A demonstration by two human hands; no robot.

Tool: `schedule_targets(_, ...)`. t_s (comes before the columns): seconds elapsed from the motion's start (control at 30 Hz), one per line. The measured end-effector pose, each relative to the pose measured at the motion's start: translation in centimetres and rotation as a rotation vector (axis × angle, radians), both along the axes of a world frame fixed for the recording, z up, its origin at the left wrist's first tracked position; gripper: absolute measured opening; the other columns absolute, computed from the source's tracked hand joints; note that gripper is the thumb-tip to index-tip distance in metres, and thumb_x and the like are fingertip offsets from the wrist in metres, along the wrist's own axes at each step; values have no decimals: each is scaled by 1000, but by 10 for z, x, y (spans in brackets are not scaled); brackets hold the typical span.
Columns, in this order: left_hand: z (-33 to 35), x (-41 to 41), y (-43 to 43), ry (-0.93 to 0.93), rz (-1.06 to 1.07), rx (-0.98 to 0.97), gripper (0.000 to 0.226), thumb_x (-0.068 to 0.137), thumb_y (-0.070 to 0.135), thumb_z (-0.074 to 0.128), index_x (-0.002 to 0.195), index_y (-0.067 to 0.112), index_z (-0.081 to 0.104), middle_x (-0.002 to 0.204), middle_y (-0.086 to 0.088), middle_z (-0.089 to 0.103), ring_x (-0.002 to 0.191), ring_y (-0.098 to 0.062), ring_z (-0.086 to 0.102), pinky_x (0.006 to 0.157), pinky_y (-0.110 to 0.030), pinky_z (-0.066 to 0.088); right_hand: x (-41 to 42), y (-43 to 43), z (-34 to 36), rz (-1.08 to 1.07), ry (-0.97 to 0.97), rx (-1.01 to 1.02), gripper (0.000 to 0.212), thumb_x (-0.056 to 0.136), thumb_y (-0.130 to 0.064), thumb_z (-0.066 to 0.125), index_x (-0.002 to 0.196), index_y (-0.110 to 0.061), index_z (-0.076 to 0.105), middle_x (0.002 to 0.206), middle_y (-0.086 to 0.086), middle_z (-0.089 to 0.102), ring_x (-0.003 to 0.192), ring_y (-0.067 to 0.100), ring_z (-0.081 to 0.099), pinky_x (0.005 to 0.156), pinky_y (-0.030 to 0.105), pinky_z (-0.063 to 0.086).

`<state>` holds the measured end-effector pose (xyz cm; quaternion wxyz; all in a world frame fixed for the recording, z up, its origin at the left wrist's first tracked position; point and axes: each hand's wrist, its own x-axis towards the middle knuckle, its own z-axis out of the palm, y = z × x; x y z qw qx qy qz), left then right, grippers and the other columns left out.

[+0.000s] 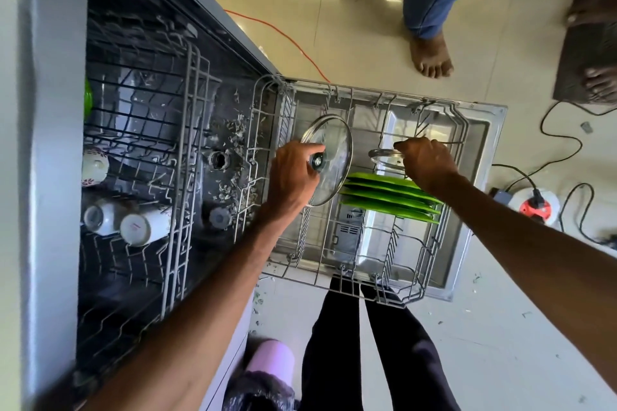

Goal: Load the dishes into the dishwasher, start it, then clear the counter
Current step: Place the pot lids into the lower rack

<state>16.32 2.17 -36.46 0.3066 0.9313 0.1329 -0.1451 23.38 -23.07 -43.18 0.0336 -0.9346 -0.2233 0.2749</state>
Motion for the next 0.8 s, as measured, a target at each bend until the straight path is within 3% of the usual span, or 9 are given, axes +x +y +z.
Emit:
schedule_targets(0.13, -4, -1, 4, -9, 10, 3, 39, 85, -9, 62, 117, 11, 71, 114, -8, 71, 97, -17, 68, 79, -31, 59, -5, -4, -9, 6, -10, 59, 26, 84, -1, 61, 108, -10, 68, 93, 18, 68, 76, 39, 66, 68, 45, 56)
schedule_targets(0.33, 2, 3, 2, -6, 9, -7, 37, 86, -7, 62, 119, 8, 69, 121, -11, 70, 103, -19, 69, 86, -19, 54, -9, 1, -24, 90, 2, -1, 19, 77, 6, 65, 92, -5, 66, 76, 19, 63, 61, 38, 62, 55, 39, 52)
schedule_targets(0.53, 5, 2, 1, -32, 7, 4, 35, 85, -7, 65, 117, 6, 70, 122, -11, 70, 112, -22, 67, 93, -17, 47, -12, 20, -29, 5, 214, 10, 19, 97, -2, 48, 111, 0, 62, 102, 23, 63, 94, 41, 62, 71, 40, 42)
schedule_targets(0.67, 5, -4, 1, -19, 38, -11, 32, 86, -1, 67, 116, 8, 71, 121, -10, 70, 110, -20, 68, 86, -11, 45, -24, 7, -40, 6, 227, 37, 51, 93, 0, 51, 142, -14, 51, 111, 24, 62, 96, 42, 64, 82, 44, 50)
schedule_targets(0.8, 3, -16, 1, -8, 48, -11, 36, 85, -7, 65, 116, 9, 71, 121, -8, 71, 110, -17, 68, 80, -2, 41, -13, 0, -48, -1, 294, 81, 61, 86, 2, 61, 140, -25, 57, 113, 21, 65, 96, 40, 66, 85, 43, 54)
